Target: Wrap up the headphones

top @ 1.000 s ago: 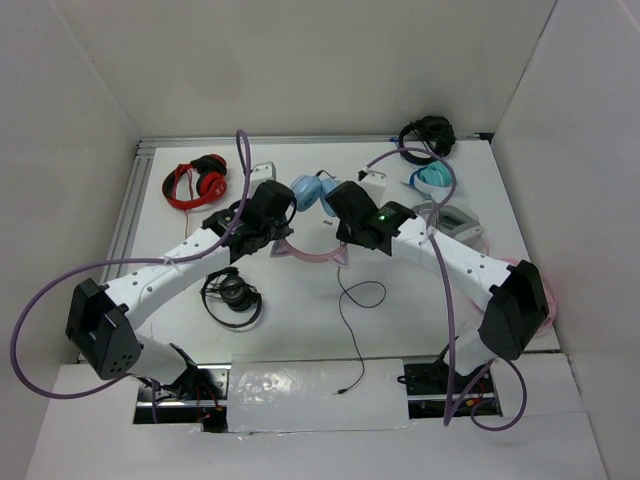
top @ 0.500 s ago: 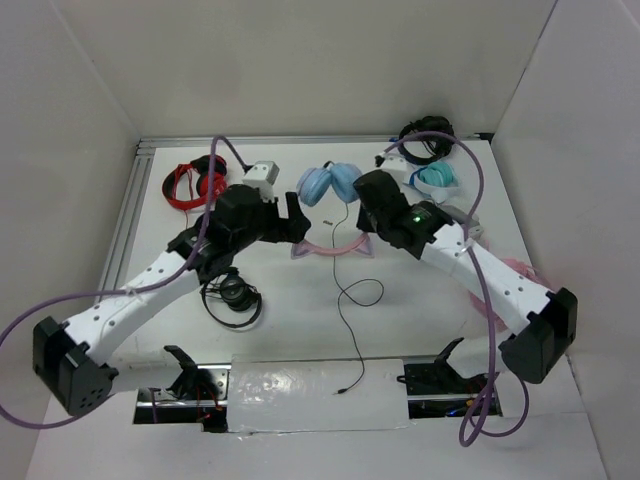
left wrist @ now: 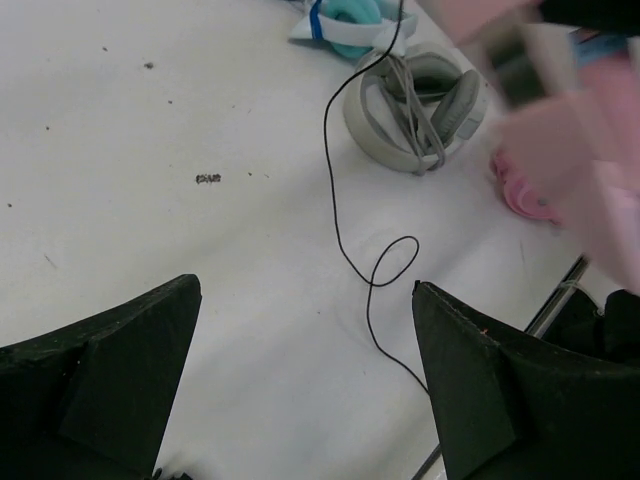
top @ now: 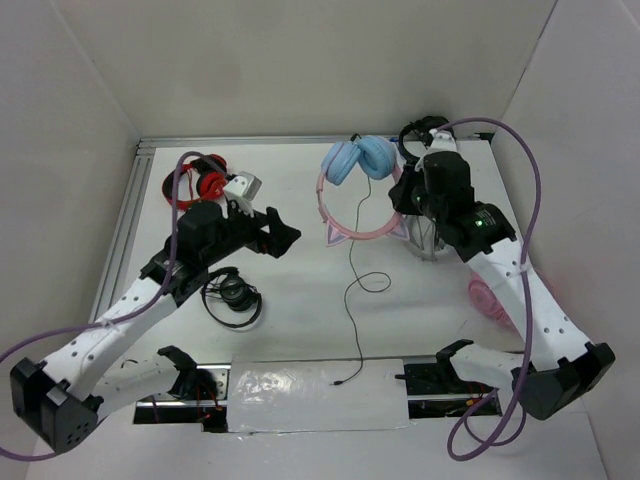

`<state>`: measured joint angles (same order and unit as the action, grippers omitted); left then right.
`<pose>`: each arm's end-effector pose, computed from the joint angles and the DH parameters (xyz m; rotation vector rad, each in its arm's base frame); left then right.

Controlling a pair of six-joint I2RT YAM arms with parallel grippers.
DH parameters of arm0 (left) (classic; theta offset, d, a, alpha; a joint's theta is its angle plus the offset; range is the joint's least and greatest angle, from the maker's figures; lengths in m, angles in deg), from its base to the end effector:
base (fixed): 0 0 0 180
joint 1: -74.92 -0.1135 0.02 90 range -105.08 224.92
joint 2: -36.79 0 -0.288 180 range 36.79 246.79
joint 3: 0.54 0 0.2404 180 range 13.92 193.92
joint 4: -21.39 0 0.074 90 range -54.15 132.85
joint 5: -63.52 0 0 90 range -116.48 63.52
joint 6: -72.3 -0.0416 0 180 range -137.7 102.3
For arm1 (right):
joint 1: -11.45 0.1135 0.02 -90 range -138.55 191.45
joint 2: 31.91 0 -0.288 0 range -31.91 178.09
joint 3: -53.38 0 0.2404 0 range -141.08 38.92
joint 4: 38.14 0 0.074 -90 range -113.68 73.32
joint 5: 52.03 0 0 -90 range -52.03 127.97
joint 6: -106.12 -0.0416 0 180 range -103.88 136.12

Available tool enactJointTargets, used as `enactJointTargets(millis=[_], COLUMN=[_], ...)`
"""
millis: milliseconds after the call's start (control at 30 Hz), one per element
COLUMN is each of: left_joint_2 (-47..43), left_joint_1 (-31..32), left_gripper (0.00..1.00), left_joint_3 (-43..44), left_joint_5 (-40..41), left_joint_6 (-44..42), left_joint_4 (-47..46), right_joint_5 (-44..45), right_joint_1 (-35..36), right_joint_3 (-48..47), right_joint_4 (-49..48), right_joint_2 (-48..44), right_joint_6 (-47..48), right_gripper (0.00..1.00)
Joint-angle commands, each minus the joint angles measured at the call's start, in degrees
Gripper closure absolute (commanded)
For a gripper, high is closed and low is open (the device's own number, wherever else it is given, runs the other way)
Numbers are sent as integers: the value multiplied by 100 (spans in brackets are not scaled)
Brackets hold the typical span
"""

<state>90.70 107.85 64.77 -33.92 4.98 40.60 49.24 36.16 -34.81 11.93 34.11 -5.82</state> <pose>0.1651 -0.1133 0.3781 0.2587 1.7585 -0.8240 0.2096 0.0875 0.4136 0.0725 2.0601 0.3041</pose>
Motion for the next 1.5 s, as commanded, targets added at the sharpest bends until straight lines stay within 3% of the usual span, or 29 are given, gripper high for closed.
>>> enactJointTargets(millis=[0, 267, 467, 667, 833, 933, 967, 1067, 1100, 1233, 1400, 1433, 1467], left_joint_2=[584, 1866, 2912, 3635, 4222, 4417, 4444, 4462, 4435, 4242, 3865, 3751, 3515], left_joint_1=[-329, -463, -367, -111, -85, -32, -23, 99, 143, 512, 618, 601, 592], left_gripper=[1, 1, 1, 1, 2, 23, 35, 61, 76, 100, 99, 88, 49], left_joint_3=[-119, -752, -418, -41, 302, 268, 85, -136, -154, -75, -259, -347, -409], left_joint_5=[-608, -3093, -4079, -3089, -3219, -3500, -3553, -3589, -3571, -2985, -2764, -2606, -2291], left_joint_6=[0, -755, -607, -406, -326, 112, 245, 650, 703, 563, 570, 632, 694], left_joint_4=[-631, -3336, -4497, -4763, -4940, -5316, -5510, -5924, -5925, -5389, -5267, -5126, -4942], right_joint_5=[-959, -2417, -3130, -3807, -3703, -2799, -2275, -1185, -910, 15, 551, 613, 701], right_joint_1=[-10, -63, -80, -159, -186, -160, -159, 16, 51, 385, 728, 737, 728], right_joint_3=[-615, -1362, -1846, -2144, -2189, -1698, -1392, -977, -959, -1046, -1248, -1153, -1091], right_joint_4=[-626, -538, -810, -1074, -1223, -1802, -1978, -2585, -2647, -2770, -2604, -2586, -2595], right_joint_2=[-423, -353, -221, -37, 78, -1, -19, 60, 234, 657, 974, 957, 870], right_joint_6=[32, -57, -416, -891, -1479, -2480, -3074, -3981, -4168, -4741, -4741, -4698, -4654], right_gripper=[100, 100, 100, 100, 100, 100, 100, 100, 100, 100, 100, 100, 100])
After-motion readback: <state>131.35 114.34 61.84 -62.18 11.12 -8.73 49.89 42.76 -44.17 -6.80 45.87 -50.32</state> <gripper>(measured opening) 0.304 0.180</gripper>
